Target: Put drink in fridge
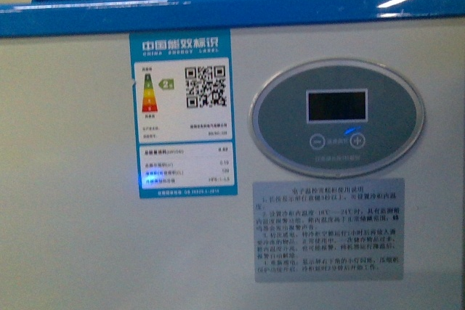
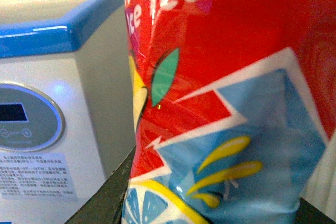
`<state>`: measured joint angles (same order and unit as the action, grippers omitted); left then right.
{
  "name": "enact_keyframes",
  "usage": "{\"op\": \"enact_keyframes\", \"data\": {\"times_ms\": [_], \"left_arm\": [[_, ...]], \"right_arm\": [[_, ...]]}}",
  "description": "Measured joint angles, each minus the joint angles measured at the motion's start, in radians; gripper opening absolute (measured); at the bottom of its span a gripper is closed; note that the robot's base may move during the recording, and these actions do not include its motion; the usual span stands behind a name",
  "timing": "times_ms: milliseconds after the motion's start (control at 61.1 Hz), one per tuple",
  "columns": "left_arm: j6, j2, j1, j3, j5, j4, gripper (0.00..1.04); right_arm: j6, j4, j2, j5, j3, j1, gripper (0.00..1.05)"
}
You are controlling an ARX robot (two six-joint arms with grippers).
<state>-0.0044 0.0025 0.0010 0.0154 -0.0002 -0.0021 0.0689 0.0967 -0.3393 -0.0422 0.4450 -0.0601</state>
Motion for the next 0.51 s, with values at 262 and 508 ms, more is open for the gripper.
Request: {"op": "enact_keyframes", "data": {"times_ms": [262,508], "left_arm": [[0.0,0.0,0.0,0.0,0.0,0.0,0.97],[0.0,0.0,0.0,0.0,0.0,0.0,0.97]], "right_arm": [[-0.003,0.0,0.0,0.001,0.0,0.0,0.42],[-0.006,0.0,0.0,0.0,0.0,0.0,0.42]]}}
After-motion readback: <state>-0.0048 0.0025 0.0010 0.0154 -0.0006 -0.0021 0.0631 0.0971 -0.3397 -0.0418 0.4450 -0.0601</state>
